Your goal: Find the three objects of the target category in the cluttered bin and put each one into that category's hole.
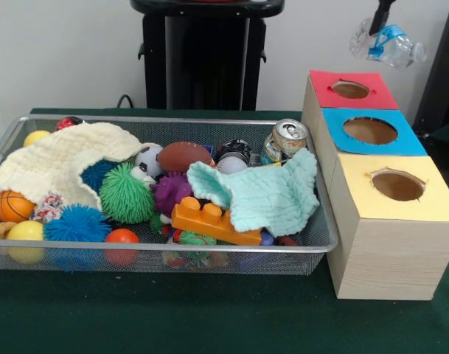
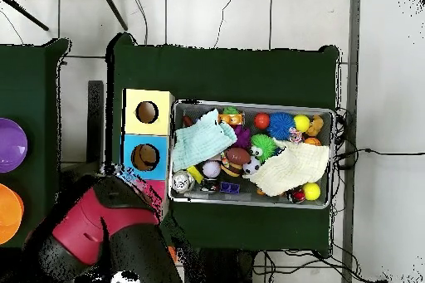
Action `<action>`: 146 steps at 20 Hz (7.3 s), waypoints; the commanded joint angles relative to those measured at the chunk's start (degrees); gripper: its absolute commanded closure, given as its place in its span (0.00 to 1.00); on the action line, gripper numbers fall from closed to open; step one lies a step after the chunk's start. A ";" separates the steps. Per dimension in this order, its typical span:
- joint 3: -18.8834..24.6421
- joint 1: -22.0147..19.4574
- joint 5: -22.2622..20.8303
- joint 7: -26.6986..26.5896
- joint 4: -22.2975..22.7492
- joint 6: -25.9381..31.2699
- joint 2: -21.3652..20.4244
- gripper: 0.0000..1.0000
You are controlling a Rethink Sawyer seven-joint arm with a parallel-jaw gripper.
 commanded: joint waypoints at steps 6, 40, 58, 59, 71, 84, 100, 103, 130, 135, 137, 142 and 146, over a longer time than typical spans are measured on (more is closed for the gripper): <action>-11.54 6.41 -9.83 17.78 -15.24 14.35 8.55 1.00; -24.56 22.08 -16.10 7.67 -33.28 30.42 25.47 1.00; -24.47 23.47 -12.35 1.91 -34.39 34.56 29.42 1.00; -24.41 23.60 -12.24 1.56 -34.75 35.14 29.81 1.00; -23.22 25.67 -12.80 -5.03 -36.85 46.84 30.09 1.00; -20.95 25.46 -10.92 -6.54 -34.13 51.81 30.78 1.00; -17.13 21.90 -3.94 -5.21 -37.66 56.87 38.51 1.00; -16.43 21.38 -3.13 -4.72 -38.14 57.17 39.14 1.00; -13.01 22.46 -3.51 -3.61 -42.29 57.64 35.31 1.00; -12.79 22.55 -4.17 -3.48 -42.30 57.27 34.54 1.00; -13.05 22.63 -5.17 -3.14 -43.22 56.54 35.51 1.00; -13.55 23.08 -7.56 -1.81 -47.99 55.45 40.62 1.00; -14.20 23.77 -8.65 -1.37 -50.02 54.73 42.77 1.00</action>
